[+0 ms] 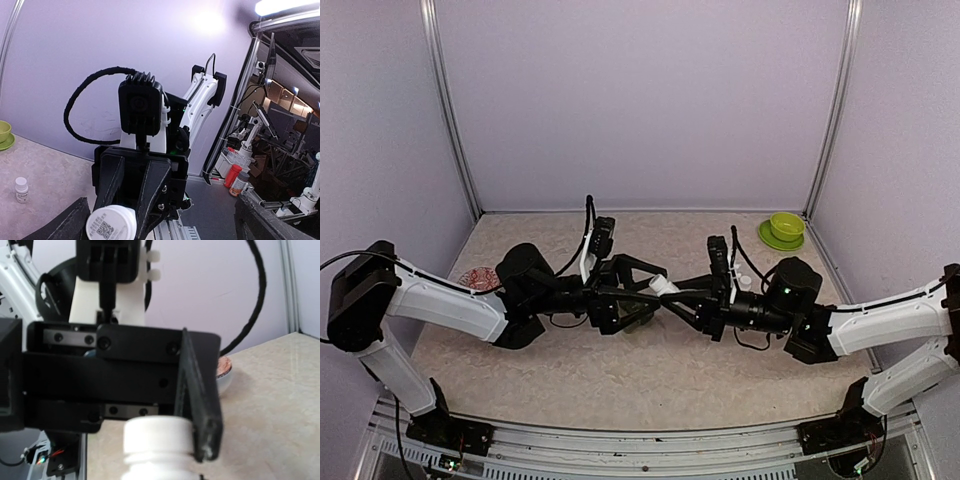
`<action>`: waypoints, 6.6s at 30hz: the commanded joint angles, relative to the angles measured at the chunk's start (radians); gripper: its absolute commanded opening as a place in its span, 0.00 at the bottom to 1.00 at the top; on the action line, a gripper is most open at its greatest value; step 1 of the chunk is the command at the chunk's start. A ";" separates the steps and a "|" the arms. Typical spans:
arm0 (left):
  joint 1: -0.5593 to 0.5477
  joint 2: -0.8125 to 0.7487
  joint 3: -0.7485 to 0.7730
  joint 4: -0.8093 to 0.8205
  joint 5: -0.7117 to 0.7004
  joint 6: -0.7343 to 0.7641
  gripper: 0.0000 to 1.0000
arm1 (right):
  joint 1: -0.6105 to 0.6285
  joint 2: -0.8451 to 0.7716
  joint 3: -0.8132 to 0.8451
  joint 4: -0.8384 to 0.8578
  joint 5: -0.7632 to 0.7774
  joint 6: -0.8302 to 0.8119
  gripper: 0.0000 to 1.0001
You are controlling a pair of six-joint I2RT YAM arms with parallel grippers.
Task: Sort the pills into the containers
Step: Unscrew the lid of the pill bottle from the pill bottle.
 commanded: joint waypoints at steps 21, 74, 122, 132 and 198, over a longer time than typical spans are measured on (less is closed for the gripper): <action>0.032 0.012 0.017 0.077 0.003 -0.036 0.94 | 0.039 0.125 0.055 0.076 -0.056 -0.004 0.07; 0.044 0.006 -0.062 0.084 -0.068 -0.031 0.58 | 0.033 0.100 0.016 0.087 0.127 0.004 0.07; 0.063 0.047 -0.053 0.142 -0.067 -0.087 0.86 | 0.040 0.204 0.085 0.126 -0.003 0.010 0.07; 0.063 0.058 -0.058 0.155 -0.058 -0.090 0.78 | 0.041 0.241 0.118 0.127 -0.021 0.017 0.07; 0.070 0.042 -0.098 0.147 -0.114 -0.058 0.63 | 0.028 0.198 0.057 0.092 0.133 0.036 0.07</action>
